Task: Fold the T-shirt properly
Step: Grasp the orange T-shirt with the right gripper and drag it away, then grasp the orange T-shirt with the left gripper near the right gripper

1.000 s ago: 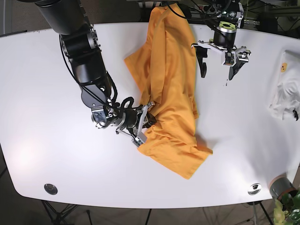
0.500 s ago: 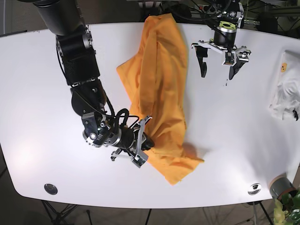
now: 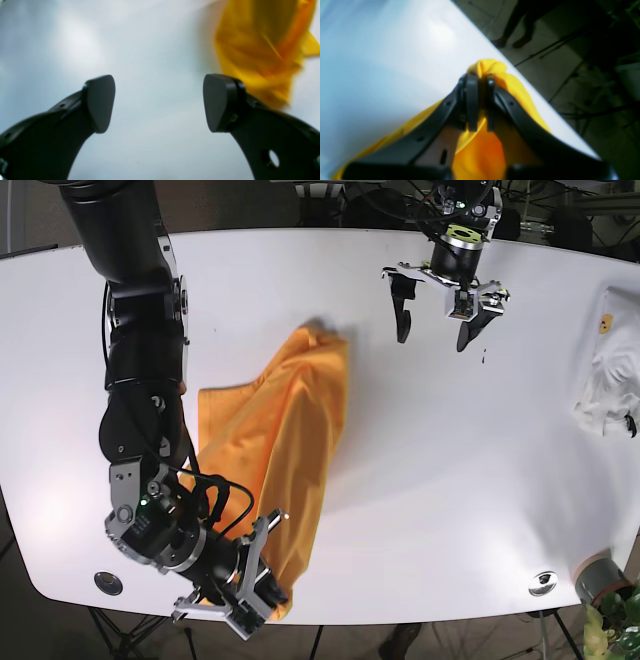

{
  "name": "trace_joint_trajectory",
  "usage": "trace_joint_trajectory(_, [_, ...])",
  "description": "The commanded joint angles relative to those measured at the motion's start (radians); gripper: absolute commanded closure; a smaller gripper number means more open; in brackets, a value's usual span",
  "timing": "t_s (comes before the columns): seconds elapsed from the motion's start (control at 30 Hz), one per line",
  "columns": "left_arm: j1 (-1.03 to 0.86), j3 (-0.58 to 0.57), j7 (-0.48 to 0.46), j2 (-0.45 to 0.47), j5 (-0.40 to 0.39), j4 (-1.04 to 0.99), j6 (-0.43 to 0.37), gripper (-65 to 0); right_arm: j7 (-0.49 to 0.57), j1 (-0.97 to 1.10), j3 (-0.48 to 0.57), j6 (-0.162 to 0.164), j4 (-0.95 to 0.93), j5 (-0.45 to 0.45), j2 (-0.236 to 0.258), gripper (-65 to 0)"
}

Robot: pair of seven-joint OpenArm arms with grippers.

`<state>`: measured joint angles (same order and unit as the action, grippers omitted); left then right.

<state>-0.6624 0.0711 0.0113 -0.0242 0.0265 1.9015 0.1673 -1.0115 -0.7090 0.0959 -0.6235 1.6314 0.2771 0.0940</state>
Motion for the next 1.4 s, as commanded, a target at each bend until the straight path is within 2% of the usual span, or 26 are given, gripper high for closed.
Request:
trace_joint_trajectory(0.0, [0.0,-0.027,-0.024,0.0,0.0,0.017,0.002,-51.5,0.007,-0.077,-0.008,0.006,0.034,0.012,0.003,-1.7])
trace_joint_trajectory(0.4, [0.062,-0.08,-0.024,-0.001,0.002,0.019,-0.004,-51.5,-0.109,-0.351,-0.032,0.004,0.063,0.012,0.028,-1.9])
trace_joint_trajectory(0.57, [0.134,-0.07,-0.023,-0.001,0.003,0.017,-0.004,-51.5,-0.112,-0.427,-0.032,0.004,0.059,0.012,0.026,-1.9])
trace_joint_trajectory(0.63, [0.172,-0.073,0.003,-0.003,0.003,0.017,-0.004,-51.5,-0.112,-0.429,-0.032,0.004,0.059,0.011,0.023,-1.9])
trace_joint_trajectory(0.77, [0.28,-0.077,0.141,-0.003,0.003,0.017,-0.004,-51.5,-0.112,-0.427,-0.032,0.004,0.059,0.009,0.019,-1.9])
trace_joint_trajectory(0.87, [0.355,-0.096,0.192,-0.009,0.003,0.0,-0.004,-51.5,-0.112,-0.418,-0.032,0.004,0.059,0.009,0.019,-1.9])
trace_joint_trajectory(1.13, [0.478,-0.21,0.203,-0.012,0.003,-0.124,0.002,-51.5,-0.108,-0.4,-0.032,0.004,0.057,0.006,0.019,-1.9])
trace_joint_trajectory(1.37, [0.548,-0.225,0.201,-0.015,0.003,-0.202,-0.004,-51.5,-0.108,-0.406,-0.032,0.004,0.057,0.006,0.023,-1.9])
